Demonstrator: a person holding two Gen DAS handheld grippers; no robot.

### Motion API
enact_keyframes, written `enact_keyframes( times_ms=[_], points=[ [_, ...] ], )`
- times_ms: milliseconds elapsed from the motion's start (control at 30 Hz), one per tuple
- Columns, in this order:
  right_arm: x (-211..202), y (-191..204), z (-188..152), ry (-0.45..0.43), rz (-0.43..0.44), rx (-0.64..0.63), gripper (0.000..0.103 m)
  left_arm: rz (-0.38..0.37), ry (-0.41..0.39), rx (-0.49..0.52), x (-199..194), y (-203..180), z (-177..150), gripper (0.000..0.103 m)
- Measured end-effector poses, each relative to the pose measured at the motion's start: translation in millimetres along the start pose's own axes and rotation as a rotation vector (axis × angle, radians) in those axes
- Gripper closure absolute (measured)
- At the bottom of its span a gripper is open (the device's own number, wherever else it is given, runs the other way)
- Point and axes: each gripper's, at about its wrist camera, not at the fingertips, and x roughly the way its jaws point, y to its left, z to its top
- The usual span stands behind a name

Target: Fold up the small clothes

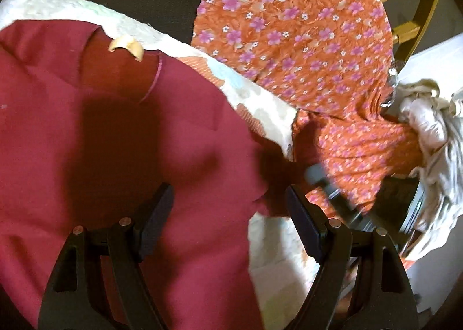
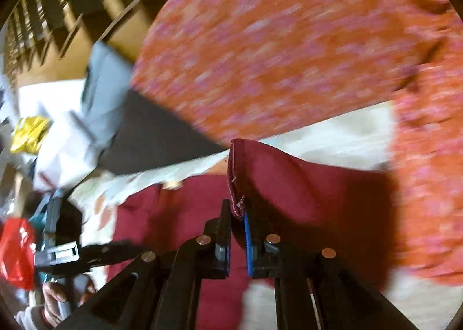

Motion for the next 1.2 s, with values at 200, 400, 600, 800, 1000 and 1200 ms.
enact_keyframes(
  times_ms=[200,400,600,800,1000,1200],
  points=[
    [60.9,44.9,-31.5,0.09,0.043,-0.071,0.096,-0.103,-0.013,-0.143,8.8,24.7,11.6,0.013],
    [74.2,55.5,-39.9,0.115,0.047,-0.101,0.096,-0.062,-0.004,-0.127,19.2,26.3,11.9,0.012],
    [77.2,61.6,-45.8,0.142,0.06,-0.121,0.096,-0.071,-0.011,-0.15,28.2,28.4,12.5,0.031],
    [71.8,69.4,-45.1,0.142,0.082,-0.152,0.095,0.031,0.016,-0.018,35.9,11.7,10.4,0.089],
    [46.6,64.3,-49.2,0.205,0.102,-0.18,0.094,0.098,-0.007,-0.027,23.8,18.7,11.7,0.095],
    [-20.9,1.8,-41.0,0.099,-0.092,-0.152,0.093,0.146,-0.074,-0.009,-17.2,21.6,18.0,0.096]
  ],
)
